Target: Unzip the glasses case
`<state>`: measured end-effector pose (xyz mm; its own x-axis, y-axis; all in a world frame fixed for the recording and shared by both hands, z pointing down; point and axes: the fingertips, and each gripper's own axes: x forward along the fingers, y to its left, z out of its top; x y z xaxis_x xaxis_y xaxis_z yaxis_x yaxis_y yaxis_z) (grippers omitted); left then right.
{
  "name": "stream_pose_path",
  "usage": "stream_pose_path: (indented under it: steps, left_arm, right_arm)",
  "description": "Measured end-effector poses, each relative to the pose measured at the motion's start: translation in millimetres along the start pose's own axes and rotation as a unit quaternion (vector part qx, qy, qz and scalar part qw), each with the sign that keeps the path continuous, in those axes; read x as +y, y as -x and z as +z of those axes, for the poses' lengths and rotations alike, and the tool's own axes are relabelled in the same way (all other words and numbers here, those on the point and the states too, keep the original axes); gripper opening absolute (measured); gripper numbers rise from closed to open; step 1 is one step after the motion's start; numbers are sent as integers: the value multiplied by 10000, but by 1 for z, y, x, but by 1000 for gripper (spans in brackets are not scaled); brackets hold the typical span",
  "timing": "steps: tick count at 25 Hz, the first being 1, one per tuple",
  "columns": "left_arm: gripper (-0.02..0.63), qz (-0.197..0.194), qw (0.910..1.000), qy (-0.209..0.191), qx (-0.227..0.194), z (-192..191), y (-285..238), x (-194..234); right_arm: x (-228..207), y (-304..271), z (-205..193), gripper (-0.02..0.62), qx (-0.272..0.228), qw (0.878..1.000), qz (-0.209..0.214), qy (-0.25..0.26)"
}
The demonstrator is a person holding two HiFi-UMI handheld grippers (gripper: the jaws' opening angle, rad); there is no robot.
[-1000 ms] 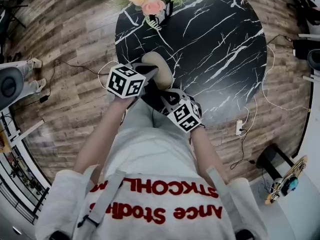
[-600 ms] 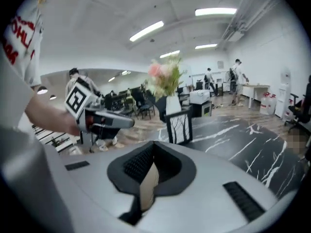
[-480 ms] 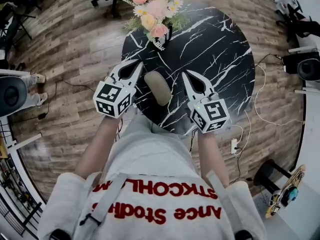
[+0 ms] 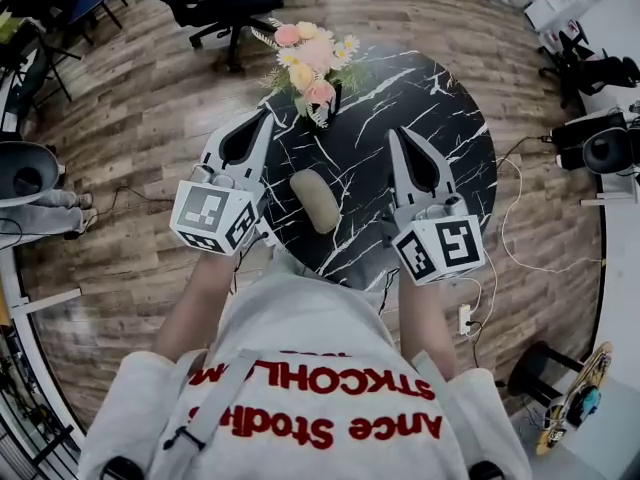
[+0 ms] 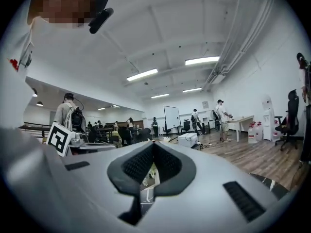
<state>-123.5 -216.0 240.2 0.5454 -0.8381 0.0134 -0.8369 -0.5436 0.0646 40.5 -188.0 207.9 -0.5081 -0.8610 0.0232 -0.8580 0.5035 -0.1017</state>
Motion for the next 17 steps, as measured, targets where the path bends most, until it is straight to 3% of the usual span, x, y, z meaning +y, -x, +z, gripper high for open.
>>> stream_pose_path:
  steps: [5,17]
  left_arm:
    - [6,47,9998,-60,-162,17,4,-5]
    - [6,127,9995,-72,-271,27,6,-8]
  right_arm:
    - [-2,3,12,15,-149,9994,-159,-258]
    - [4,2,16,15,-136,9997,-163,-93]
